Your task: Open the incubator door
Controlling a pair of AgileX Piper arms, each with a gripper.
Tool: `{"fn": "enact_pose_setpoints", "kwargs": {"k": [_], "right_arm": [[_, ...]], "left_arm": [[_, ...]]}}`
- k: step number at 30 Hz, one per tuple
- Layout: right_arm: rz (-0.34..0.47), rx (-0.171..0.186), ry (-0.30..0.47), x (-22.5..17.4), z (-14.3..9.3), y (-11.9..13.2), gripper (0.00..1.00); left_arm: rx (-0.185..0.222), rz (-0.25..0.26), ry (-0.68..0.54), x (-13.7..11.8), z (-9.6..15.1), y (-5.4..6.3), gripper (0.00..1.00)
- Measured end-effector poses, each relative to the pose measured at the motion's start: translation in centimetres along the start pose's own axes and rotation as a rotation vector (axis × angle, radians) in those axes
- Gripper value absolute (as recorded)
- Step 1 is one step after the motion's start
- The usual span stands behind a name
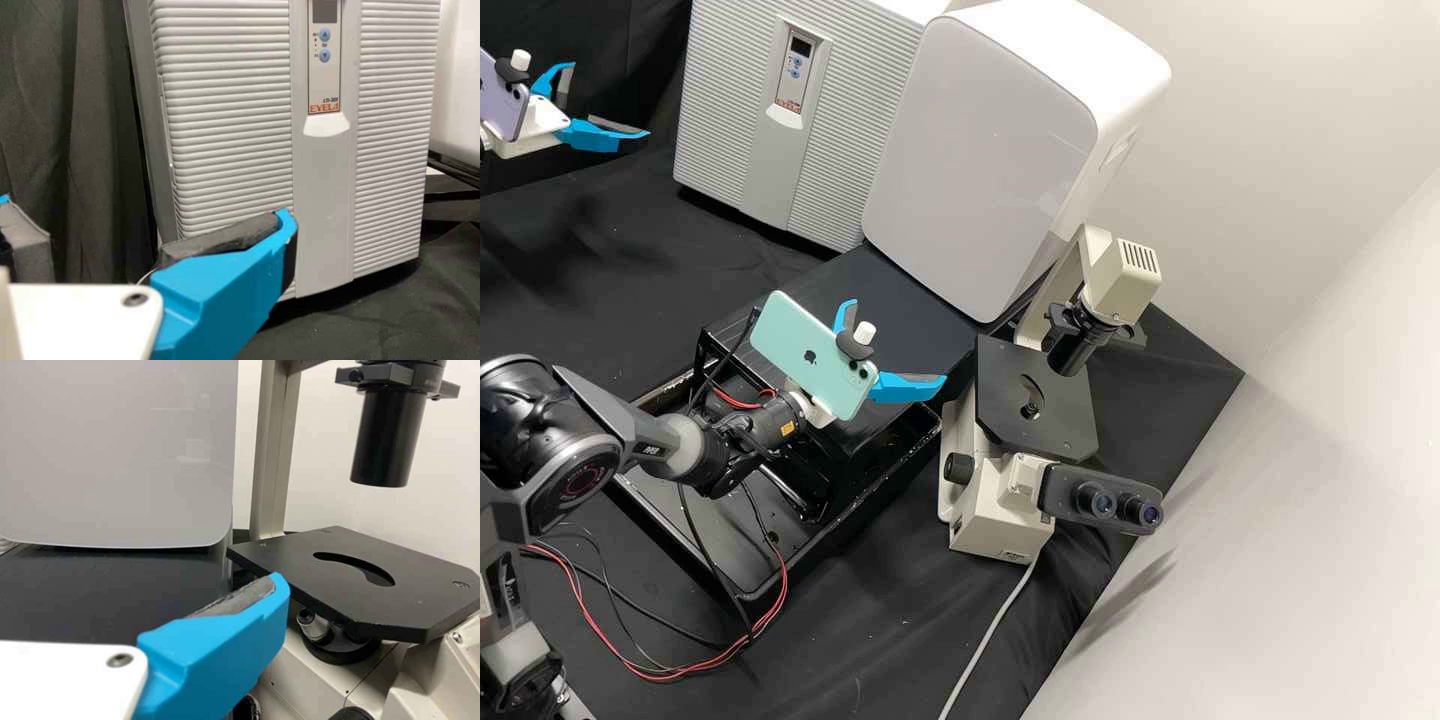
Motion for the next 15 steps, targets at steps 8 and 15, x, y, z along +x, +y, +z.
{"fn": "enact_pose_setpoints", "kwargs": {"k": [8,15], "right_arm": [[0.0,0.0,0.0,0.0,0.0,0.0,1.0],[0.0,0.0,0.0,0.0,0.0,0.0,1.0]], "left_arm": [[0.0,0.0,0.0,0.0,0.0,0.0,1.0],[-0.01,0.0,0.0,0.0,0.0,0.0,1.0]]}}
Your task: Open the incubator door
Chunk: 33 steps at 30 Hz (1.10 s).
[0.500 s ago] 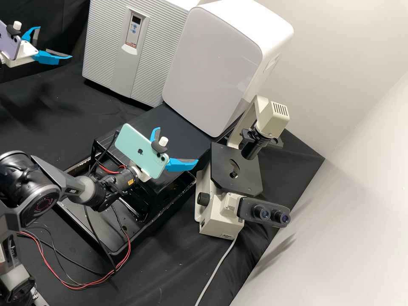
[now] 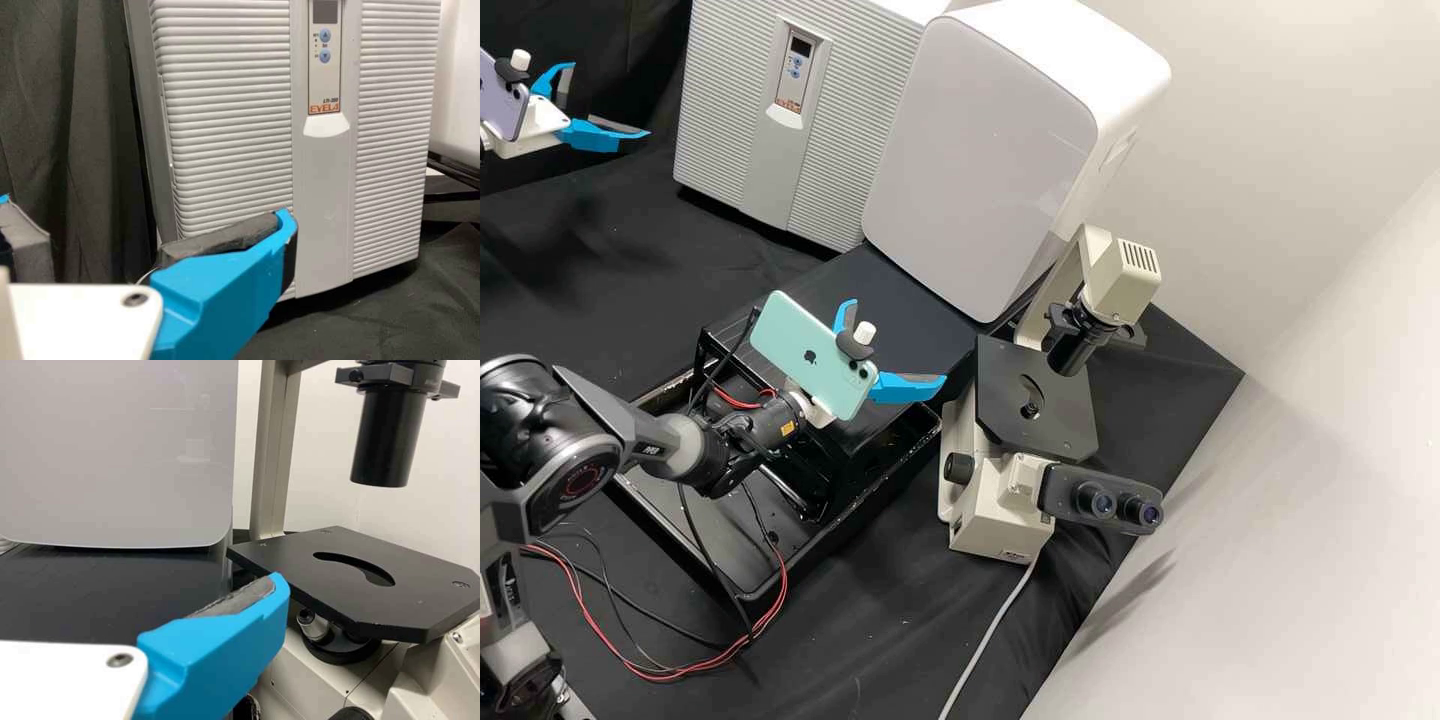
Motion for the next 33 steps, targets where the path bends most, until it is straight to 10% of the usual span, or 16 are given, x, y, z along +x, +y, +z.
{"fn": "enact_pose_setpoints", "kwargs": {"k": [16,25,33], "right_arm": [[0.0,0.0,0.0,0.0,0.0,0.0,1.0],[0.0,0.0,0.0,0.0,0.0,0.0,1.0],[0.0,0.0,0.0,0.0,0.0,0.0,1.0]], "left_arm": [[-0.048,-0.039,-0.102,5.6,-4.7,-0.4,1.0],[0.005,-0.023,-0.144,9.0,-5.9,-0.3,1.0],[0.002,0.068,-0.167,11.5,-5.7,3.0,1.0]]}}
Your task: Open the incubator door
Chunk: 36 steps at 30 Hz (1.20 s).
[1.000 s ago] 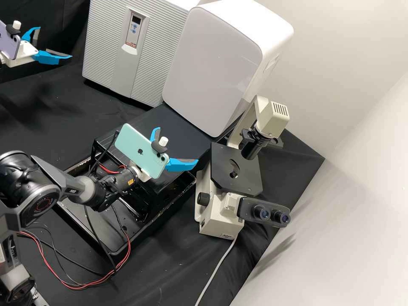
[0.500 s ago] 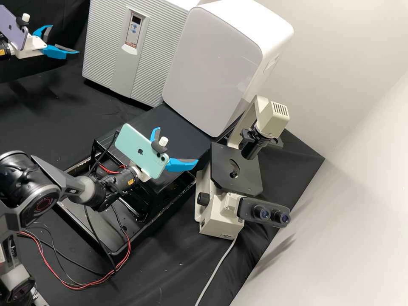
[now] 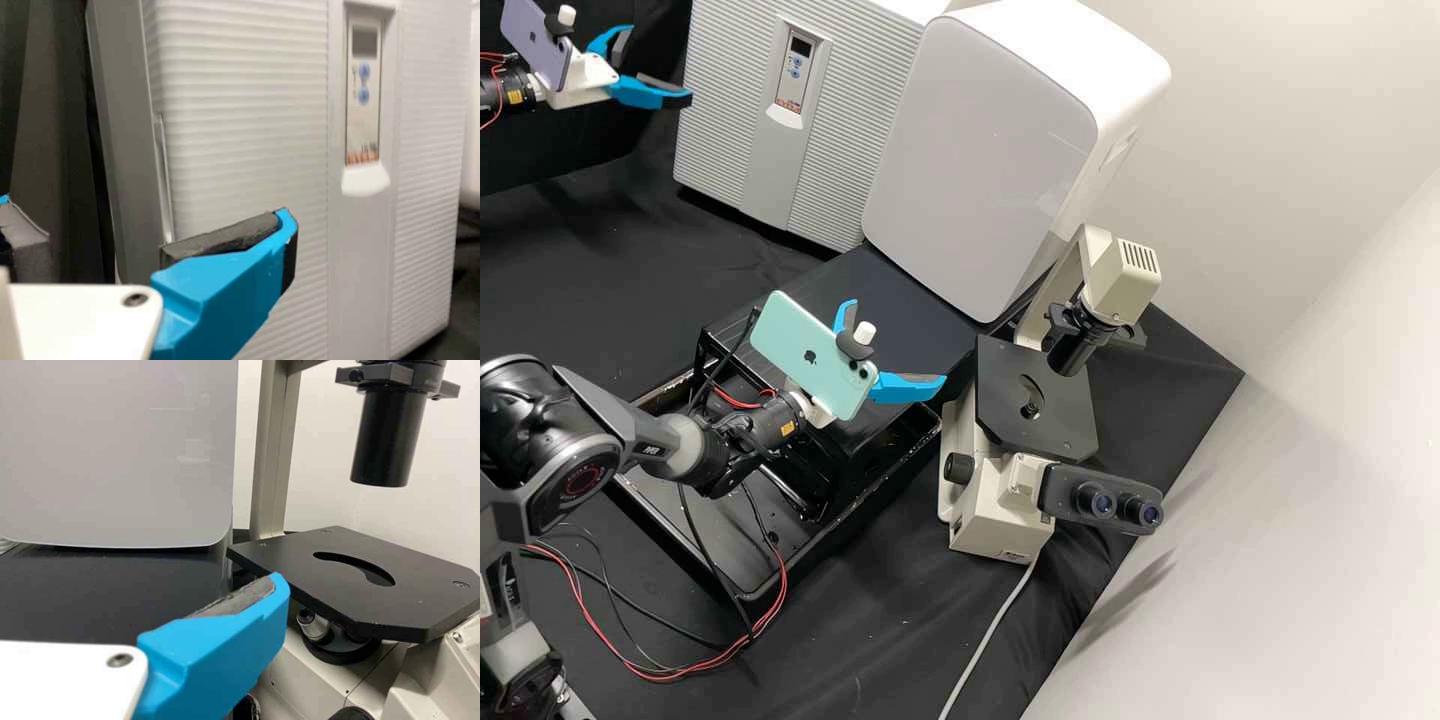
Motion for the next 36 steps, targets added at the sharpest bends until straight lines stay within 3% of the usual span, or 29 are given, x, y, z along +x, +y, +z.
{"fn": "enact_pose_setpoints", "kwargs": {"k": [4,6,18,22,36], "right_arm": [[0.0,0.0,0.0,0.0,0.0,0.0,1.0],[0.0,0.0,0.0,0.0,0.0,0.0,1.0],[0.0,0.0,0.0,0.0,0.0,0.0,1.0],[0.0,0.0,0.0,0.0,0.0,0.0,1.0],[0.0,0.0,0.0,0.0,0.0,0.0,1.0]], "left_arm": [[0.011,0.024,-0.045,1.3,0.4,1.2,1.0],[0.001,0.021,-0.067,1.9,0.5,1.1,1.0],[-0.142,-0.082,-0.184,4.0,2.7,-1.3,1.0],[-0.157,-0.083,-0.188,4.1,2.9,-1.2,1.0],[-0.146,-0.089,-0.186,3.9,2.4,-1.2,1.0]]}}
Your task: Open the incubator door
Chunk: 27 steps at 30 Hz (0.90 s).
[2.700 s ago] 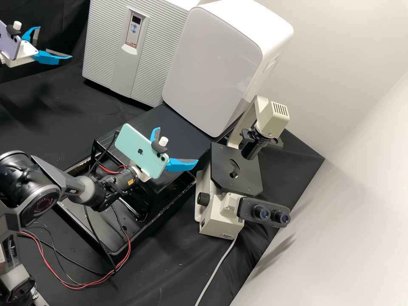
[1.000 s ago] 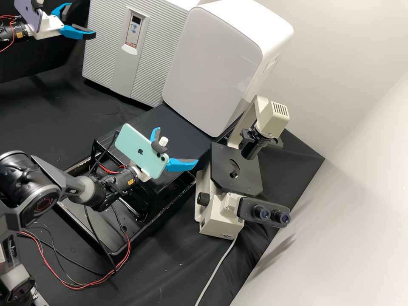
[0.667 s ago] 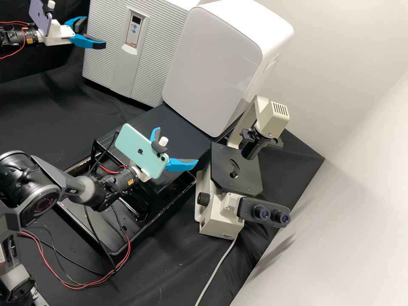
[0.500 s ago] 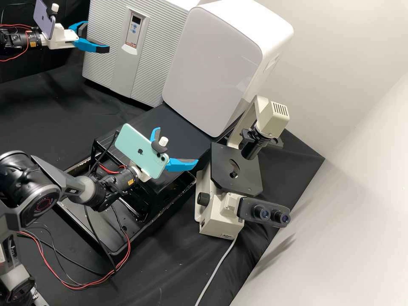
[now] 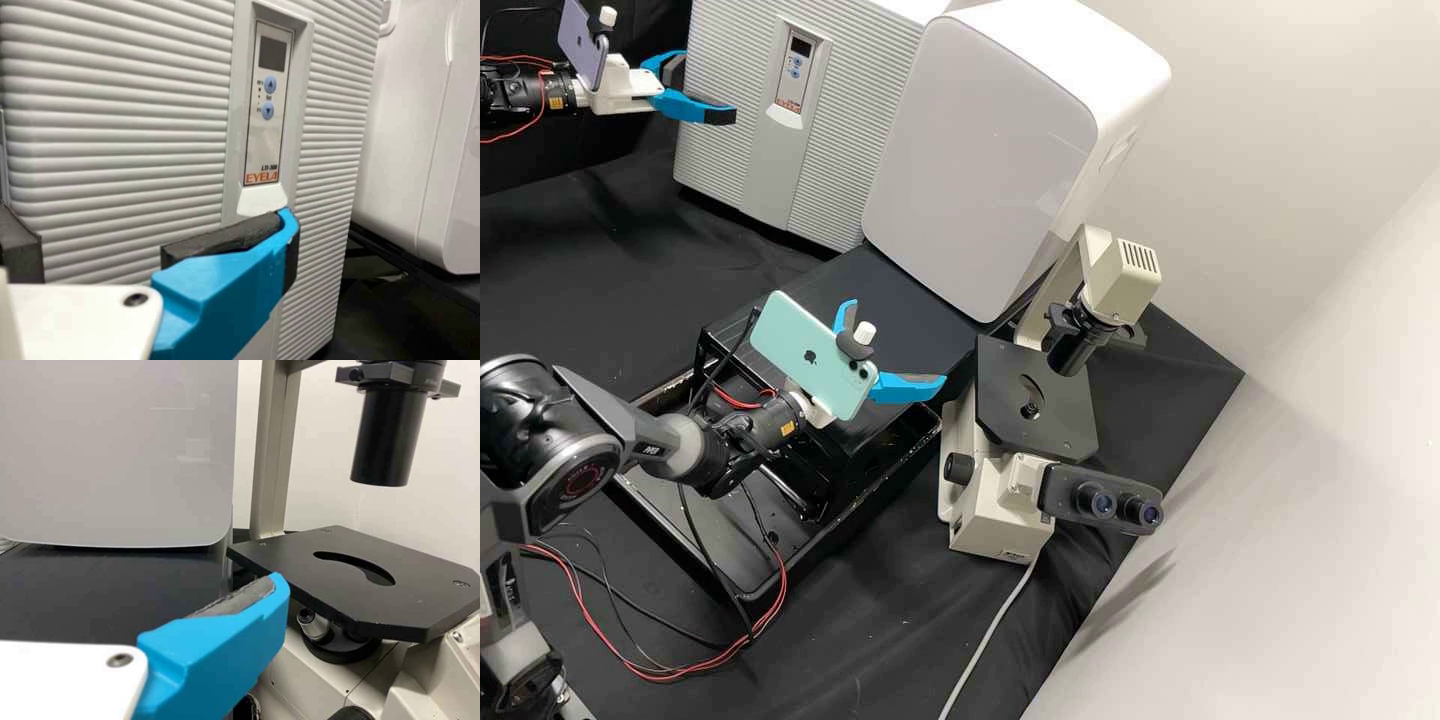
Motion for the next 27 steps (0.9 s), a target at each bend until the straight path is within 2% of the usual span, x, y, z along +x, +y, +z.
{"fn": "enact_pose_setpoints", "kwargs": {"k": [6,7,15,27], "right_arm": [[0.0,0.0,0.0,0.0,0.0,0.0,1.0],[0.0,0.0,0.0,0.0,0.0,0.0,1.0],[0.0,0.0,0.0,0.0,0.0,0.0,1.0],[0.0,0.0,0.0,0.0,0.0,0.0,1.0]], "left_arm": [[0.015,-0.012,0.001,-0.29,-0.47,0.08,1.0],[0.015,-0.012,0.001,-0.29,-0.47,0.08,0.0],[0.005,-0.032,0.013,-0.72,-0.55,-0.7,0.0],[0.014,-0.023,0.01,-0.74,-0.42,-0.39,0.0]]}}
